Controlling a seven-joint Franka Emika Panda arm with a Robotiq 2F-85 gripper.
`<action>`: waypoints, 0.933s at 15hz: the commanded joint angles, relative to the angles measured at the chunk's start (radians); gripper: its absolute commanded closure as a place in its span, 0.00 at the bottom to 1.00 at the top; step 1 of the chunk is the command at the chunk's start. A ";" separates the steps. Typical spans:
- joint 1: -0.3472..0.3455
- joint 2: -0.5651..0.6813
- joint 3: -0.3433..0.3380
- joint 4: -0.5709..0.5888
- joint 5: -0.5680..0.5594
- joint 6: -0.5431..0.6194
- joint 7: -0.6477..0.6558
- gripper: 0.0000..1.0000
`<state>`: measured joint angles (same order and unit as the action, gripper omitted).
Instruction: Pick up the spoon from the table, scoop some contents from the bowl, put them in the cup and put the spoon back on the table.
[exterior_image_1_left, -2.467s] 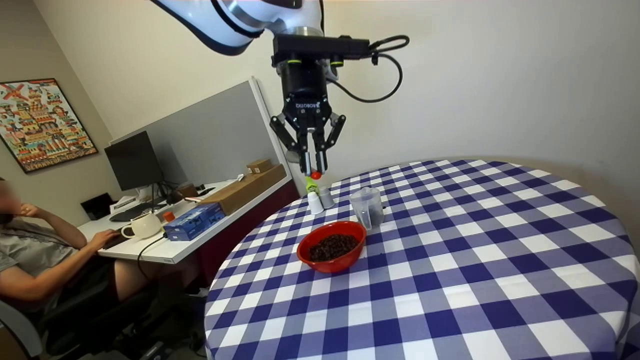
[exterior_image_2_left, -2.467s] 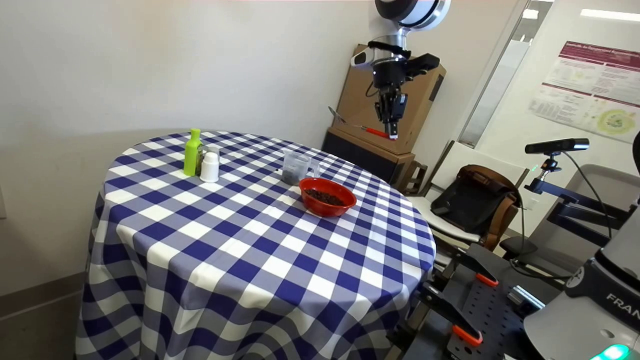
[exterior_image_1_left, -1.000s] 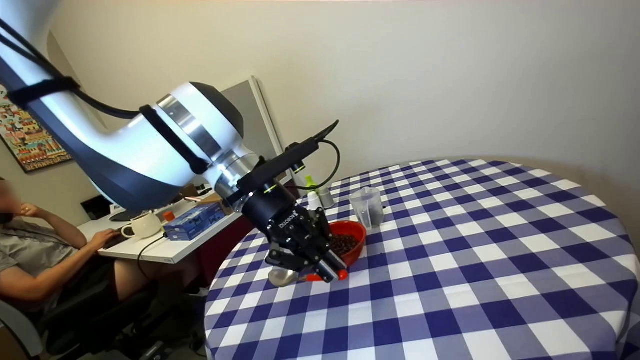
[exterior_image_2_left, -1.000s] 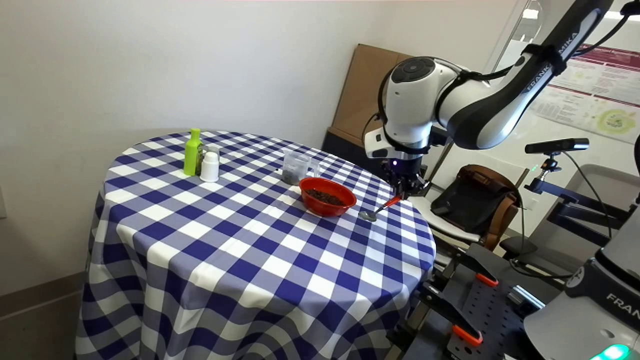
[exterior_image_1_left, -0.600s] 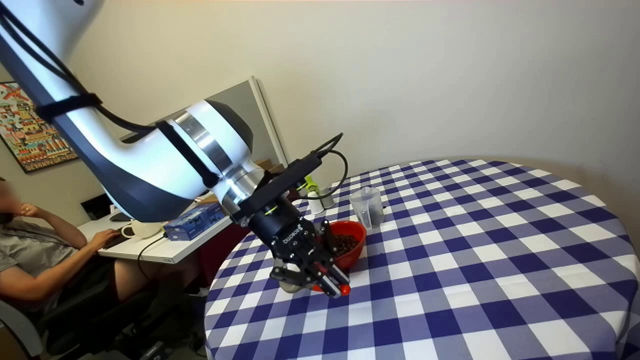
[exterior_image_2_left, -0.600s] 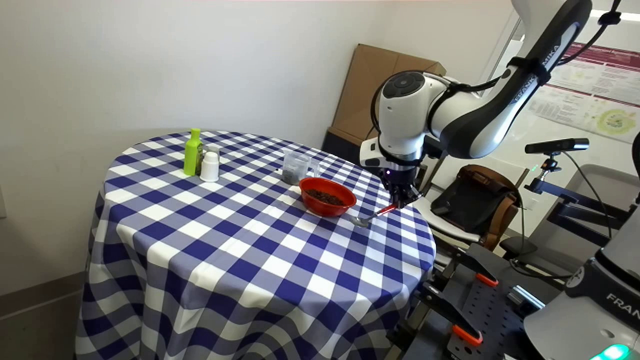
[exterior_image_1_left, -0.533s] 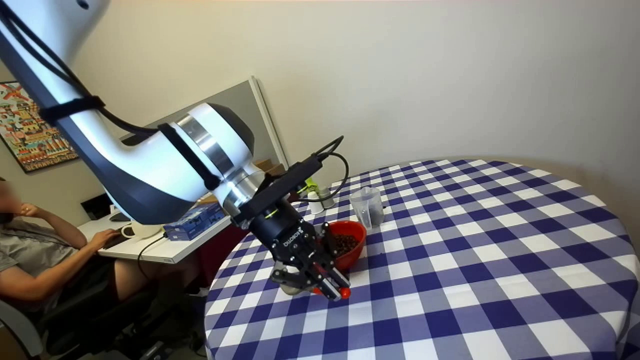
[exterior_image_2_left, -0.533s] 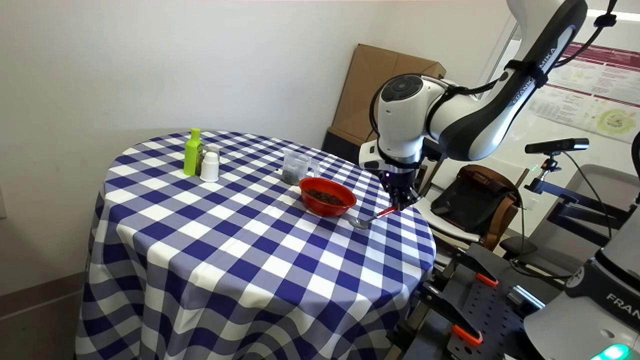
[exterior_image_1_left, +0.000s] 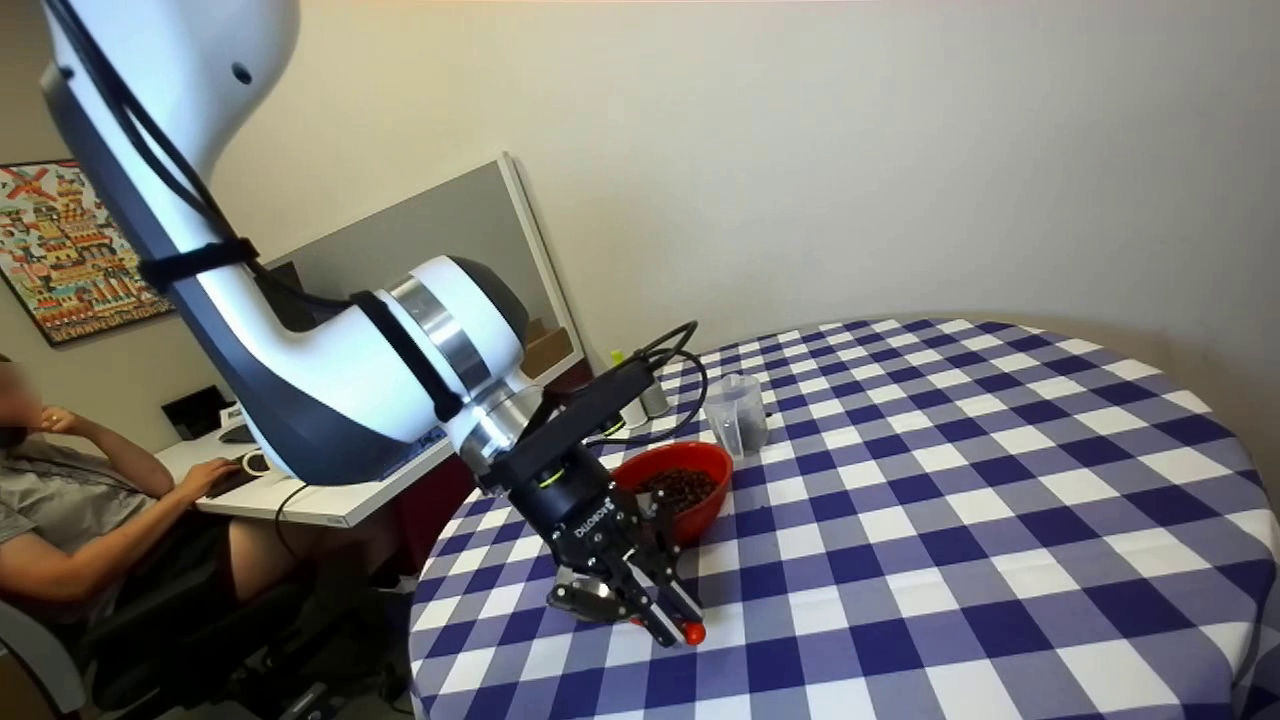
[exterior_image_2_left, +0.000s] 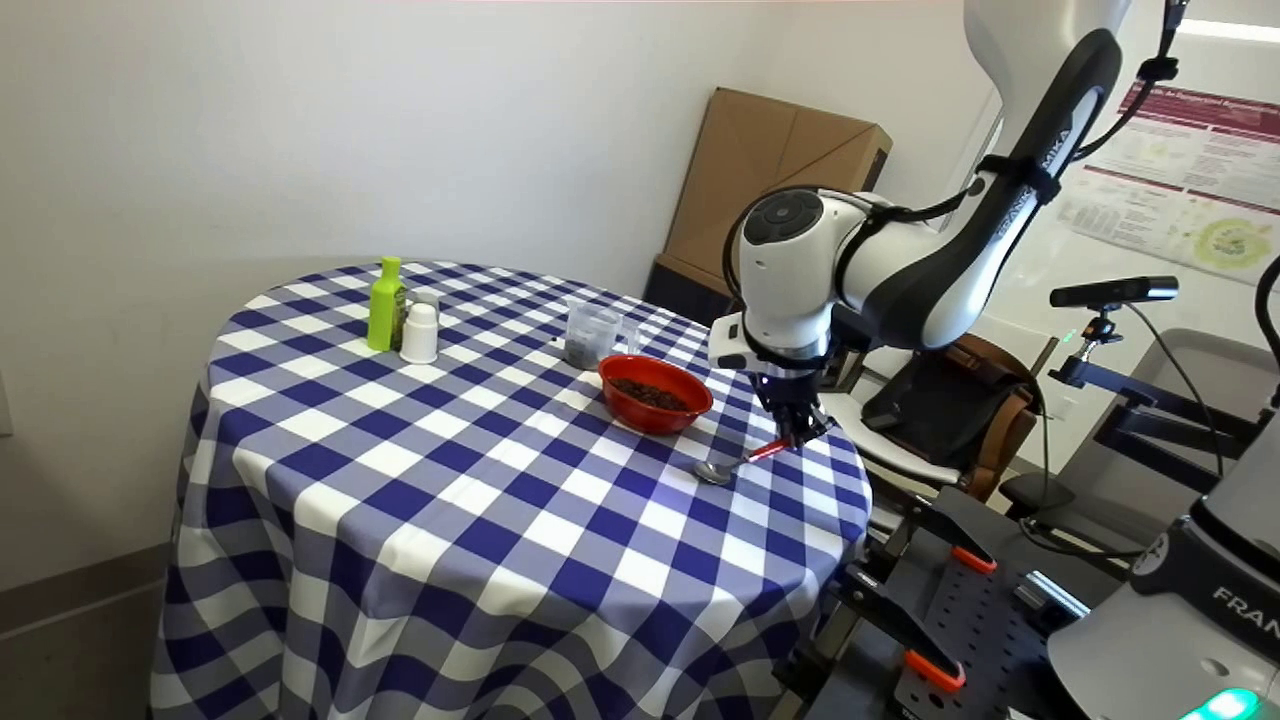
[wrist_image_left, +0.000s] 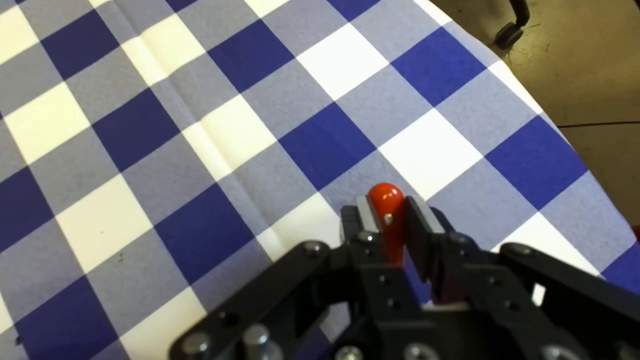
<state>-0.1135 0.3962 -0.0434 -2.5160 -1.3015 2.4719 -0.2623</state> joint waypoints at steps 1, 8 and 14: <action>0.003 0.060 -0.006 0.046 -0.049 0.022 0.059 0.95; 0.000 0.125 0.000 0.100 -0.074 -0.004 0.117 0.41; -0.131 0.008 0.171 0.102 0.362 -0.207 -0.168 0.01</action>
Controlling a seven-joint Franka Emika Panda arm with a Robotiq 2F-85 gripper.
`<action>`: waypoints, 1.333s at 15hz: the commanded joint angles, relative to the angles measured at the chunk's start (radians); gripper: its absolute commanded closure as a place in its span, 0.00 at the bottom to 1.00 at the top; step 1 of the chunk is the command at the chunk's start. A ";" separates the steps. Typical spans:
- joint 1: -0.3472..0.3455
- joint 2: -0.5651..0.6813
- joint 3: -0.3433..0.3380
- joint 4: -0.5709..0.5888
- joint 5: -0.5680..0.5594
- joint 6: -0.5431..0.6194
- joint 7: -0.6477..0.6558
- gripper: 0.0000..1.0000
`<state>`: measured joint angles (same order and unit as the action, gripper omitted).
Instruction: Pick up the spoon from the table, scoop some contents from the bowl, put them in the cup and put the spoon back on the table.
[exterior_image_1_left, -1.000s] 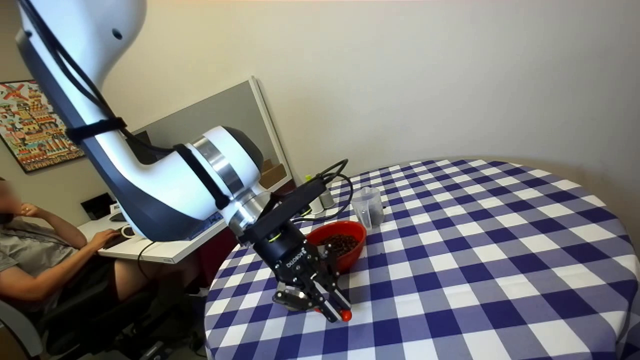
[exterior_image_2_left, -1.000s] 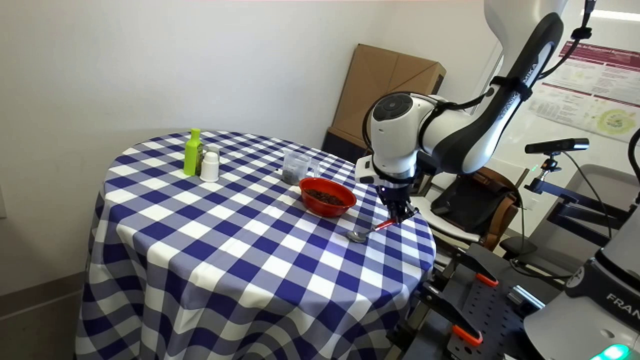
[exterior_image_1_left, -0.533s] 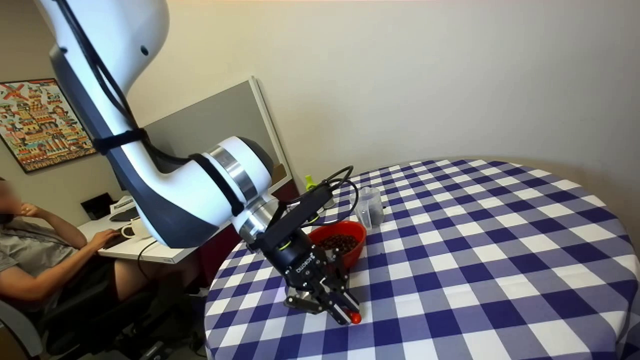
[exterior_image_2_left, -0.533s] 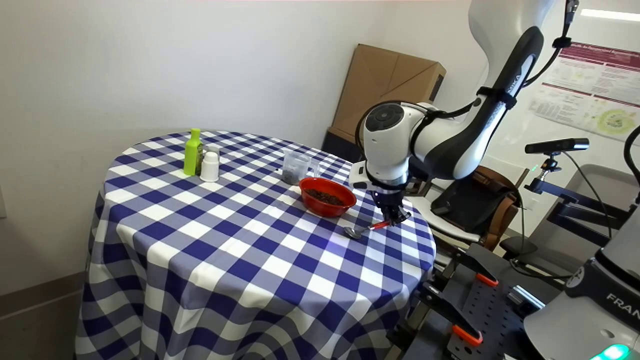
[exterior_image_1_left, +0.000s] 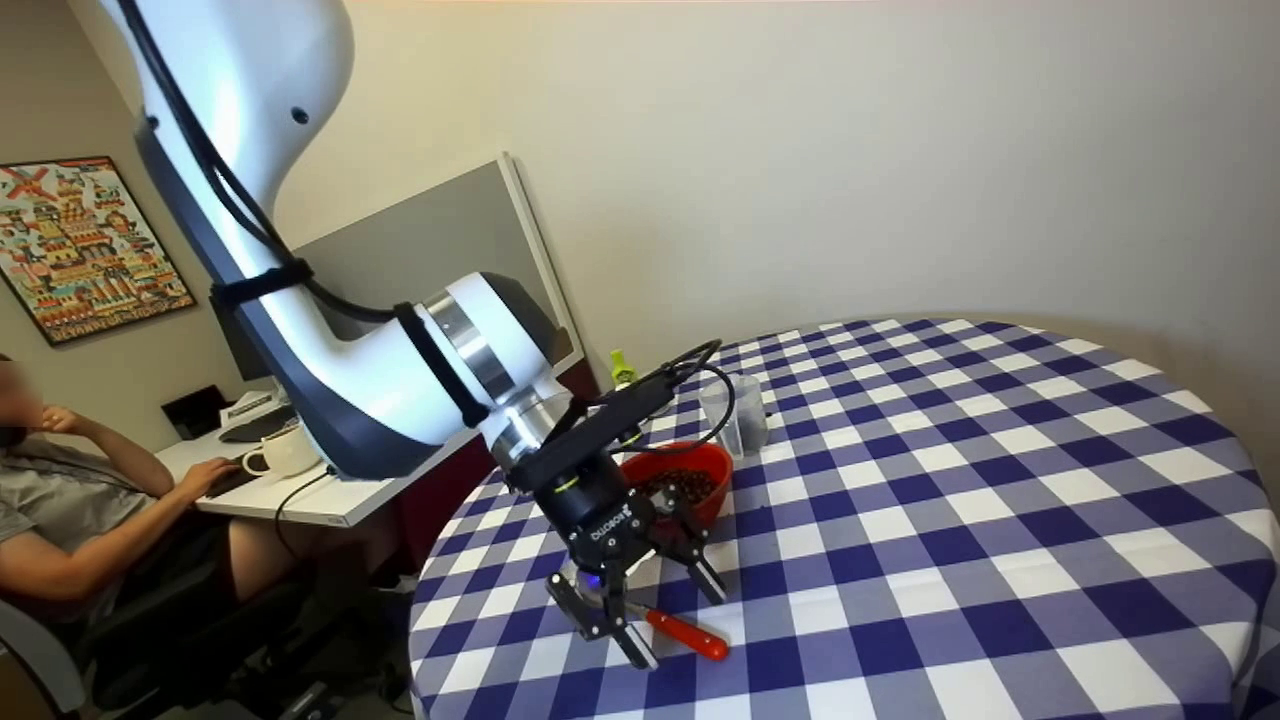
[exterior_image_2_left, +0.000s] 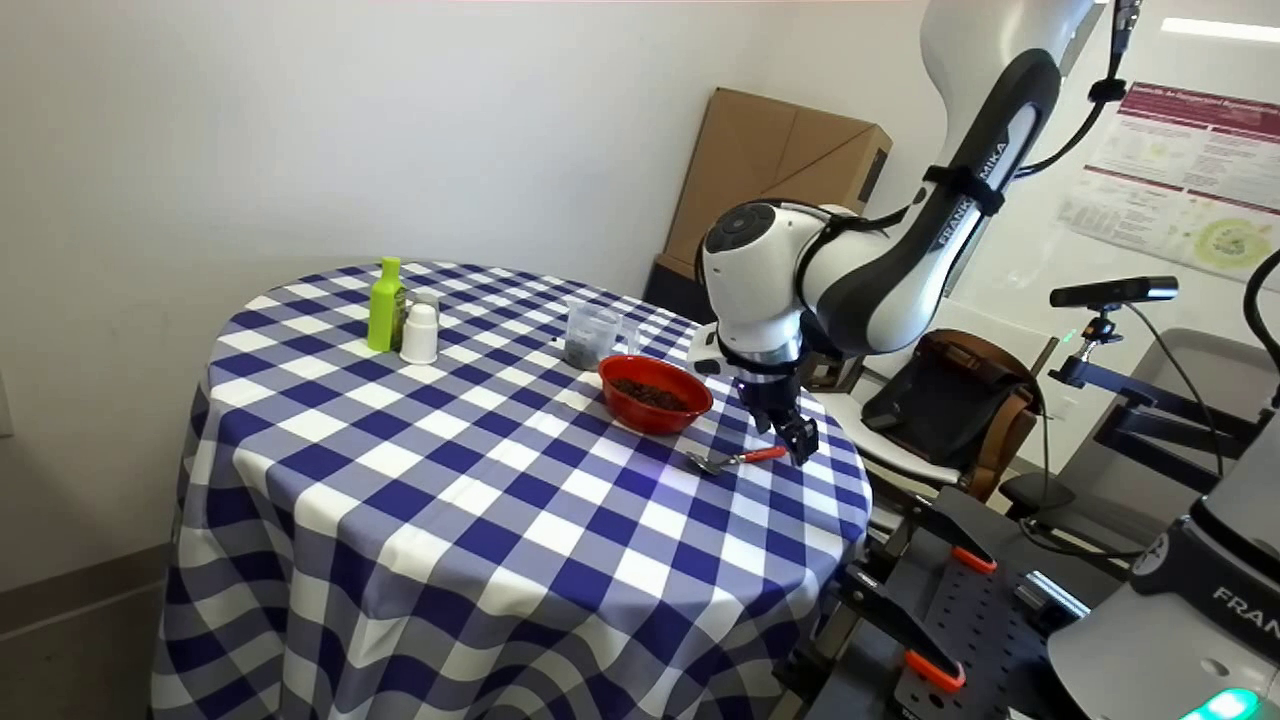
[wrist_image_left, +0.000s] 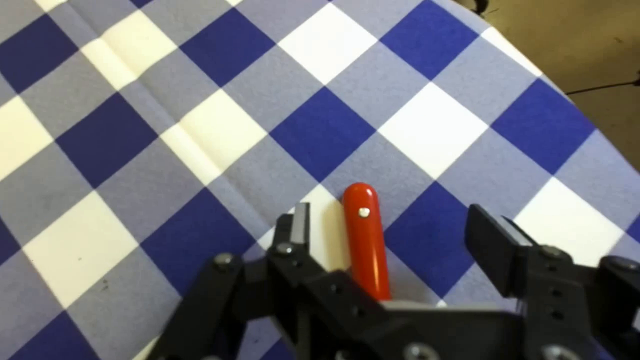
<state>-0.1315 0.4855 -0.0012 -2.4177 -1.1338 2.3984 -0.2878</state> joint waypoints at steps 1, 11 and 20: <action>-0.156 -0.108 0.188 0.032 0.281 -0.222 -0.167 0.00; -0.002 -0.122 0.044 0.623 0.798 -0.739 -0.139 0.00; -0.015 -0.057 -0.026 0.867 1.071 -0.768 0.115 0.00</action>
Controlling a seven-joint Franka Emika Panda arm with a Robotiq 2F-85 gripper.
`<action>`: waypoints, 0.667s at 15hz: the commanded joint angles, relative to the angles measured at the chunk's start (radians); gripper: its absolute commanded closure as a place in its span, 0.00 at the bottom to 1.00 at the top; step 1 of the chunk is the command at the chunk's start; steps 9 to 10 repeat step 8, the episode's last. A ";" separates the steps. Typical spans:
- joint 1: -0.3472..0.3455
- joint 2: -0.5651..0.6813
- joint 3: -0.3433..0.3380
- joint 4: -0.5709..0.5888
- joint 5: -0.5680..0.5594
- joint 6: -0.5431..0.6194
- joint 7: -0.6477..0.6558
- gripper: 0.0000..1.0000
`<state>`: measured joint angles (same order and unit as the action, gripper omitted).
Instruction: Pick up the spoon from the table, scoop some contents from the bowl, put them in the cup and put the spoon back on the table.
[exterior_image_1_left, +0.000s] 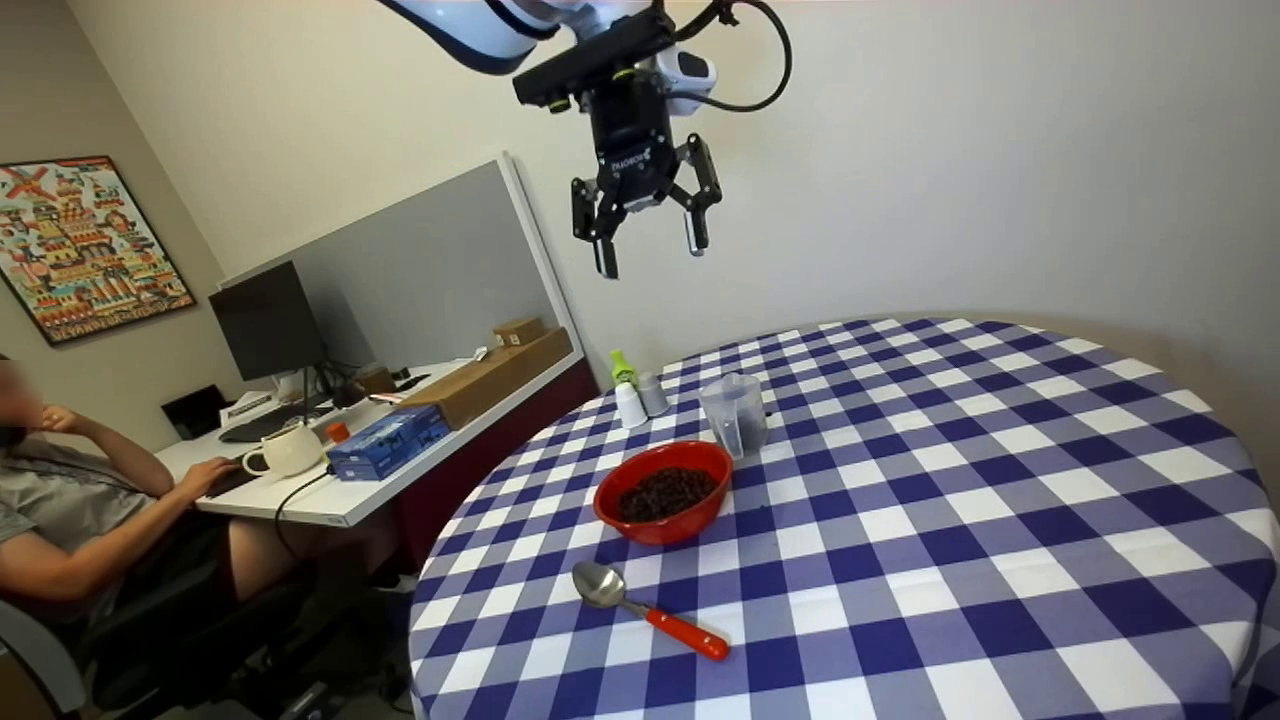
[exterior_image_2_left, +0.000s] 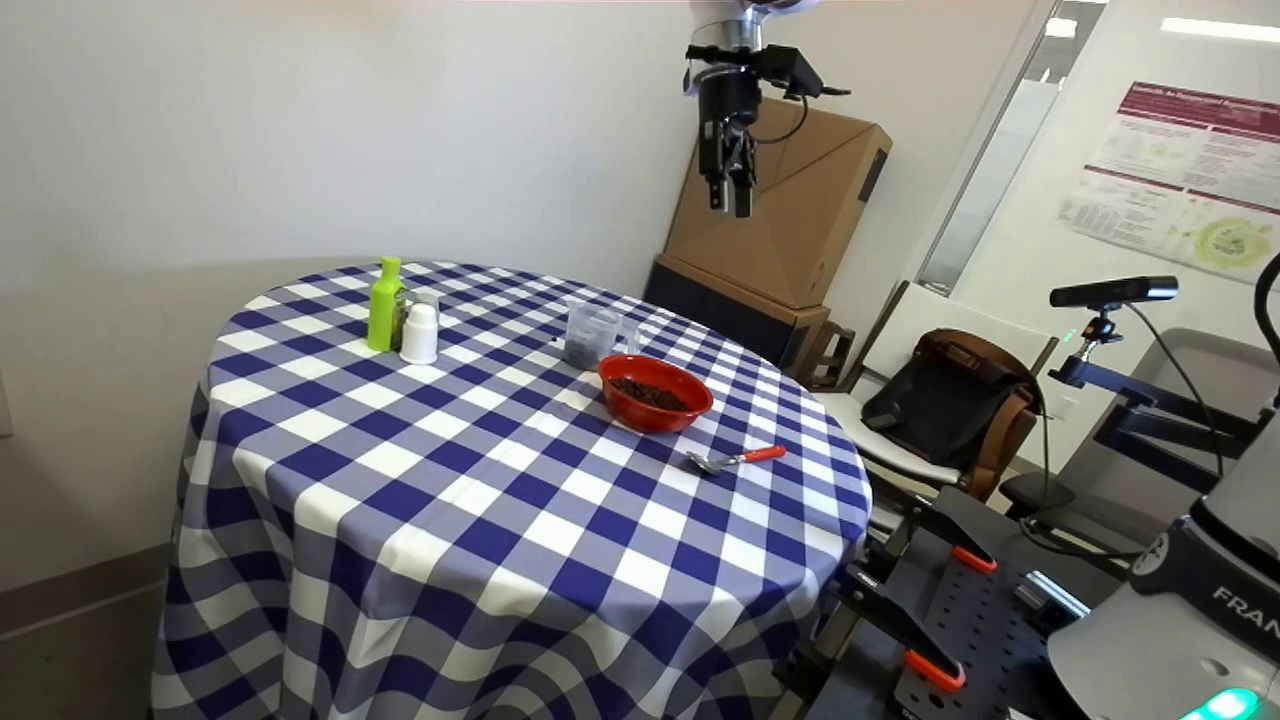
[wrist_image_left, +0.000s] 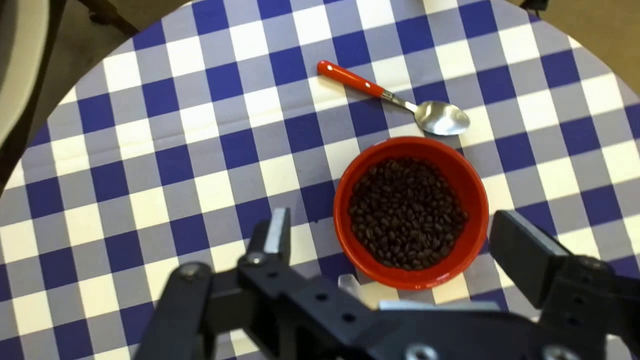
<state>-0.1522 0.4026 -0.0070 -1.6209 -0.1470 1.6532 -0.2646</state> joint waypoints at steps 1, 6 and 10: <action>0.013 0.006 -0.020 0.017 0.034 -0.002 0.029 0.00; 0.012 0.013 -0.026 0.041 0.064 -0.002 0.074 0.00; 0.012 0.015 -0.026 0.041 0.064 -0.002 0.076 0.00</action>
